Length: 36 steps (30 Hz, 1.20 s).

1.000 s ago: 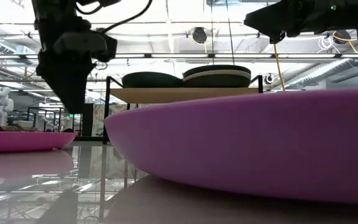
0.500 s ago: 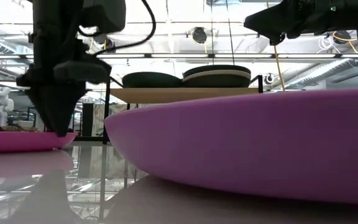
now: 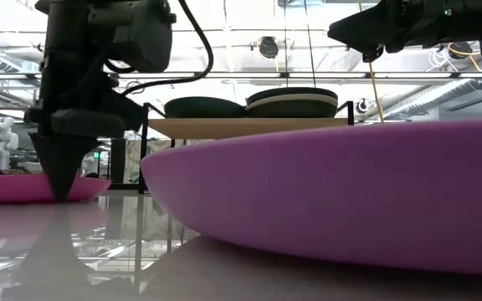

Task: Place and stack plates onto a shelf
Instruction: Stack the pink plate on top of the green plate on the shelf

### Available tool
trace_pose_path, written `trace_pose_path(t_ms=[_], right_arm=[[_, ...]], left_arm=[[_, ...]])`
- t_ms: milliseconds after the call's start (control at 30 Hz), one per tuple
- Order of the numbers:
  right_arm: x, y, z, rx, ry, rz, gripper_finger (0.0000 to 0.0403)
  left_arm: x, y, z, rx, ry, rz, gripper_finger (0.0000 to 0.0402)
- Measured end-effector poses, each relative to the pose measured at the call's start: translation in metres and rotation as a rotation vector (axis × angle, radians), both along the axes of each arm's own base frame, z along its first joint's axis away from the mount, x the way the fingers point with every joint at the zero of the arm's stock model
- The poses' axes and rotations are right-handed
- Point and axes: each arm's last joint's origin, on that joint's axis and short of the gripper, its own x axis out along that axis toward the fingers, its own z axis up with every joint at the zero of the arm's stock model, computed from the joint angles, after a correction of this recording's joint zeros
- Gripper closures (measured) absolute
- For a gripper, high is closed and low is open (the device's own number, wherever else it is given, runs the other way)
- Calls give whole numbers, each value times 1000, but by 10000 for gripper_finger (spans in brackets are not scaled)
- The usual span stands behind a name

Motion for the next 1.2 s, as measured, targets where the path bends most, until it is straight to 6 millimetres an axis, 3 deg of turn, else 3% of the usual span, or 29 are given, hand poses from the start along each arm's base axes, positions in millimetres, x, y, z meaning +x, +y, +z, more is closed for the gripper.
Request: trace_pose_path(t_ms=[67,200,400,567,700,800,900,1000,1200], right_arm=[[0,0,0,0,0,0,303],[0,0,0,-1,0,0,303],[0,0,0,-11,0,-4,303],[0,-1,0,-20,2,-29,303],[0,-1,0,-21,2,-29,303],[0,-1,0,-19,1,-28,303],[0,-1,0,-20,1,-28,303],[0,-1,0,-19,1,-29,303],[0,-1,0,-19,1,-29,303]], left_arm=[[-1,1,4,-7,-2,-27,384],[4,-2,21,-40,-72,-131,388],[26,-24,88,-69,-331,-458,391],[38,-40,151,138,-511,-771,391],[42,-35,189,431,-517,-873,391],[44,-23,210,663,-466,-913,391],[50,-2,225,782,-386,-966,391],[56,33,233,800,-332,-963,391],[57,111,230,677,-289,-885,391]])
